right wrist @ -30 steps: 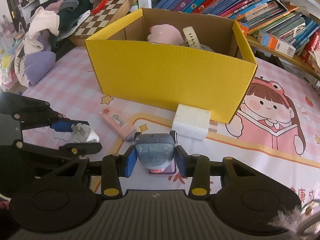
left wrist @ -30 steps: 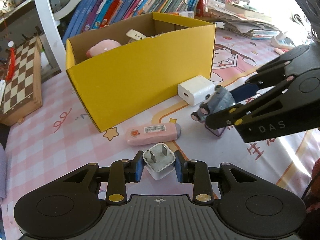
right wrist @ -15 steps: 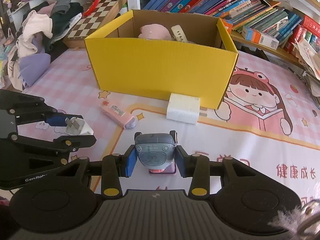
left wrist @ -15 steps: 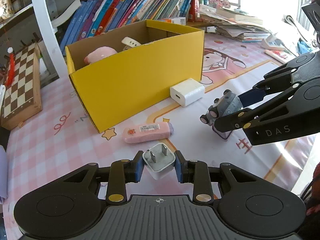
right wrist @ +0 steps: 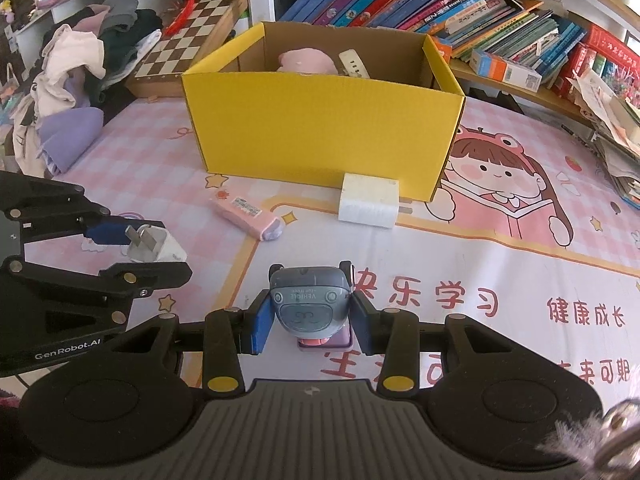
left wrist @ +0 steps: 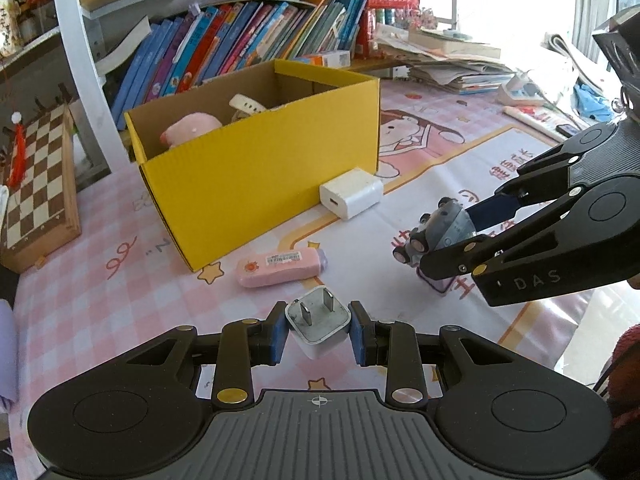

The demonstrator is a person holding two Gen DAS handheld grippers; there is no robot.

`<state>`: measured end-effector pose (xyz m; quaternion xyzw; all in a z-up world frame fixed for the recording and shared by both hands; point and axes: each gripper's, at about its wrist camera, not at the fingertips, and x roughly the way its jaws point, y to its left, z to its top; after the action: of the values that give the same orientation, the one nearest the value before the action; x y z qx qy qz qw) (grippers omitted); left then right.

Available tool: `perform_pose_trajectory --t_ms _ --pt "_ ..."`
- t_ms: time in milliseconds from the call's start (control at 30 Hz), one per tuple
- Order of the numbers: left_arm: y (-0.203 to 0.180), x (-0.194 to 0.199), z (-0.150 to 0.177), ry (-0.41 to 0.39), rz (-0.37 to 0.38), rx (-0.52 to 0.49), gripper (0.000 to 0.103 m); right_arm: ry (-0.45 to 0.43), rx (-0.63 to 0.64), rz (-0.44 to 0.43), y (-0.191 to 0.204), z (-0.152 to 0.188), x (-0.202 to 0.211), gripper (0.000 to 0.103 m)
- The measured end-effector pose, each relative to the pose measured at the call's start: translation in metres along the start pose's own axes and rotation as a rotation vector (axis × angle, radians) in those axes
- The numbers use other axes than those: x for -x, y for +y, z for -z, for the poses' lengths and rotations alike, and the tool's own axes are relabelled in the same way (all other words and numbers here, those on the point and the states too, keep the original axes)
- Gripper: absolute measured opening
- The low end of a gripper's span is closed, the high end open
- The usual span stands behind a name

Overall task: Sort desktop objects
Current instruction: 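Lift the charger plug and toy car and carry both toward the yellow box, then lower the charger plug and toy car into the yellow box with both tools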

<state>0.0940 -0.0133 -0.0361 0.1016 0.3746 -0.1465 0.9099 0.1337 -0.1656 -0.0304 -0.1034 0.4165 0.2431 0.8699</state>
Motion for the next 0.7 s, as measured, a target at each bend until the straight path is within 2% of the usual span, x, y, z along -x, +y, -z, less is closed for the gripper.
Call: perform_pose_trajectory --t_ms 367,700 --pt "0.000 0.020 -0.010 -0.080 -0.003 -0.017 0.030 -0.024 -0.043 -0.006 -0.008 -0.012 0.020 0.039" --pt "0.006 0.027 -0.027 -0.116 0.008 0.007 0.030 -0.028 -0.038 -0.032 -0.015 -0.027 0.026 0.039"
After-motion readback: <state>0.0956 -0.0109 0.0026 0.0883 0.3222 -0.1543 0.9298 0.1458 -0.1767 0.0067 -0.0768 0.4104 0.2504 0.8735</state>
